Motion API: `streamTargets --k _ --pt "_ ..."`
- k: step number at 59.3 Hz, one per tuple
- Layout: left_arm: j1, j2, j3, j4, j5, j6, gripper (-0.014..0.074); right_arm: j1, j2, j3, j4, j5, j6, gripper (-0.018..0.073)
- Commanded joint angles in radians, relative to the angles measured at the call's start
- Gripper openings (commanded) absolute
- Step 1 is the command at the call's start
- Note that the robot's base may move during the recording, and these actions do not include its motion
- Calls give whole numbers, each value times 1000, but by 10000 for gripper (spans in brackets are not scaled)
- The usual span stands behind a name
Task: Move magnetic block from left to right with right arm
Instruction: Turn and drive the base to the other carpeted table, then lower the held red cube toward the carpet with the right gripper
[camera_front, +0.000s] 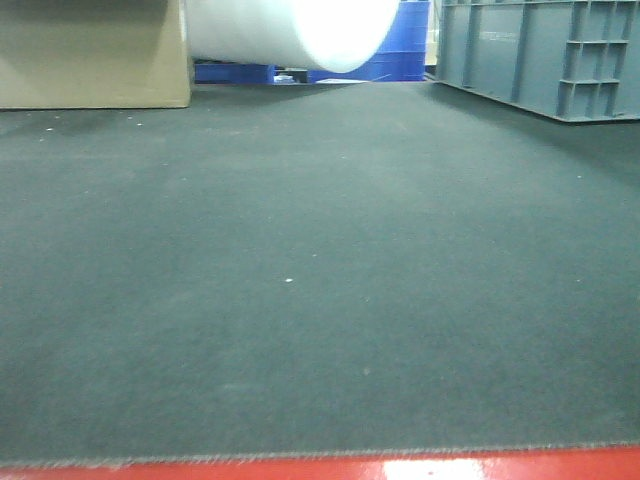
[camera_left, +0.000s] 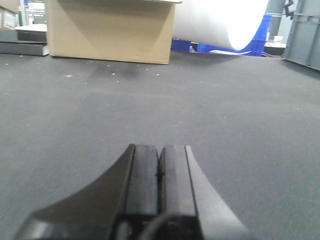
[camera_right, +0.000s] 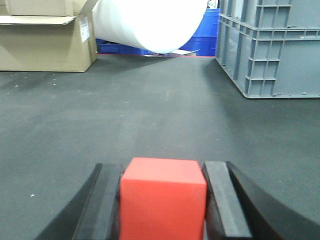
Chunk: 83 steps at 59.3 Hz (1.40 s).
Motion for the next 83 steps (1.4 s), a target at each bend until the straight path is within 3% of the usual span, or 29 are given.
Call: streamTargets --k 1,65,75,83 --pt "-6 -10 10 0 -90 -4 -116 -4 18 -25 -12 -92 -9 214" --pt "-6 -10 10 0 -90 -4 -116 -4 30 -29 14 -110 -9 214" --pt "-6 -10 10 0 -90 -4 -116 -4 227 -113 16 -123 -22 214" --pt "-6 -10 10 0 -90 -4 -116 2 491 -249 95 -123 -128 214"
